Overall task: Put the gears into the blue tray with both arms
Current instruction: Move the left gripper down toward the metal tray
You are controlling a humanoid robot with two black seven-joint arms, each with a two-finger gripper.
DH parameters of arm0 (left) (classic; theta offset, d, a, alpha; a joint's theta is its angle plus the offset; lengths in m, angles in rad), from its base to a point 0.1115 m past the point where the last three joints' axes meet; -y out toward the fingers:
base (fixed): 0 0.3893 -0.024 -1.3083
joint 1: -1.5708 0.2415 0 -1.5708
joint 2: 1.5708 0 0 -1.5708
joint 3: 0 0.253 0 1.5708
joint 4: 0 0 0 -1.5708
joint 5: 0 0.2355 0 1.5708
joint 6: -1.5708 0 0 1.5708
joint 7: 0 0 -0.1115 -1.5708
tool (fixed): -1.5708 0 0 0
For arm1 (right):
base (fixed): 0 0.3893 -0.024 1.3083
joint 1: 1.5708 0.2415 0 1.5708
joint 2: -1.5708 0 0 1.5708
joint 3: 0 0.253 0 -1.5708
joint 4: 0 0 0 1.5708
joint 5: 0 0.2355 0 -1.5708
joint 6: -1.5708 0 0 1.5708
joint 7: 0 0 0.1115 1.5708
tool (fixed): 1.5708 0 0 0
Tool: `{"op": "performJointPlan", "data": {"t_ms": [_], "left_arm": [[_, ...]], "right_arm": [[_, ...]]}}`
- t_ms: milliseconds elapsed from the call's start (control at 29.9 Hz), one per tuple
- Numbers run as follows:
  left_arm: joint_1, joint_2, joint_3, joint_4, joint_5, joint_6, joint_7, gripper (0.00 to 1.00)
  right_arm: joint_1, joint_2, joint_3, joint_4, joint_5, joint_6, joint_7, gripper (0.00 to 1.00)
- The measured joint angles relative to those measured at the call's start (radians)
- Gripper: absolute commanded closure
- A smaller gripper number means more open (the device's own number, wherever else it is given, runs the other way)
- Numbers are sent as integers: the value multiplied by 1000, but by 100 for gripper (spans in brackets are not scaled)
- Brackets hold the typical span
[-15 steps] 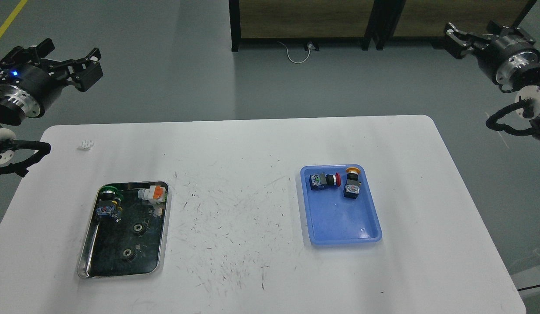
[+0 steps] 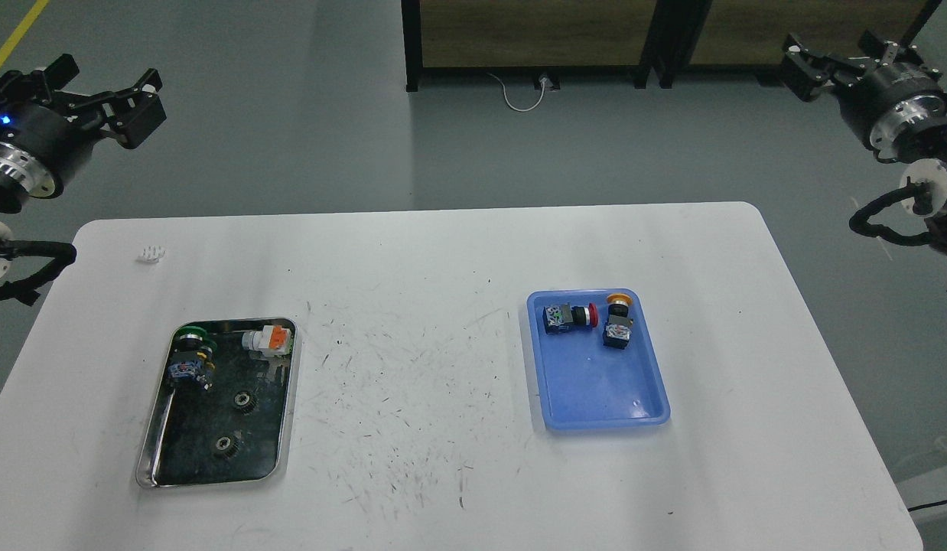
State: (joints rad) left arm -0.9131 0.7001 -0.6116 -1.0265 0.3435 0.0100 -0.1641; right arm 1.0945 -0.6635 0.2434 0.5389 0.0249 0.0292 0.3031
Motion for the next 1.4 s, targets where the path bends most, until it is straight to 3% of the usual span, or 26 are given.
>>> {"op": "performJointPlan", "data": {"t_ms": [134, 301, 601, 869, 1103, 1403], "left_arm": [[3, 2, -5, 4, 0, -22, -17, 1], [5, 2, -5, 6, 0, -29, -93, 1], [52, 0, 9, 10, 2, -41, -157, 1], [85, 23, 39, -11, 16, -68, -180, 1], [93, 75, 153, -63, 97, -165, -183, 1], [149, 69, 292, -149, 257, -188, -220, 1]], "right_arm": [[7, 1, 23, -2, -9, -48, 1, 0], [5, 0, 29, -1, -10, -49, 1, 0], [0, 11, 30, 0, -9, -60, 4, 0], [13, 1, 55, 3, -10, -59, 0, 0], [71, -24, 37, 0, -14, -58, -26, 0], [86, -34, 34, -1, -16, -60, -52, 0]]}}
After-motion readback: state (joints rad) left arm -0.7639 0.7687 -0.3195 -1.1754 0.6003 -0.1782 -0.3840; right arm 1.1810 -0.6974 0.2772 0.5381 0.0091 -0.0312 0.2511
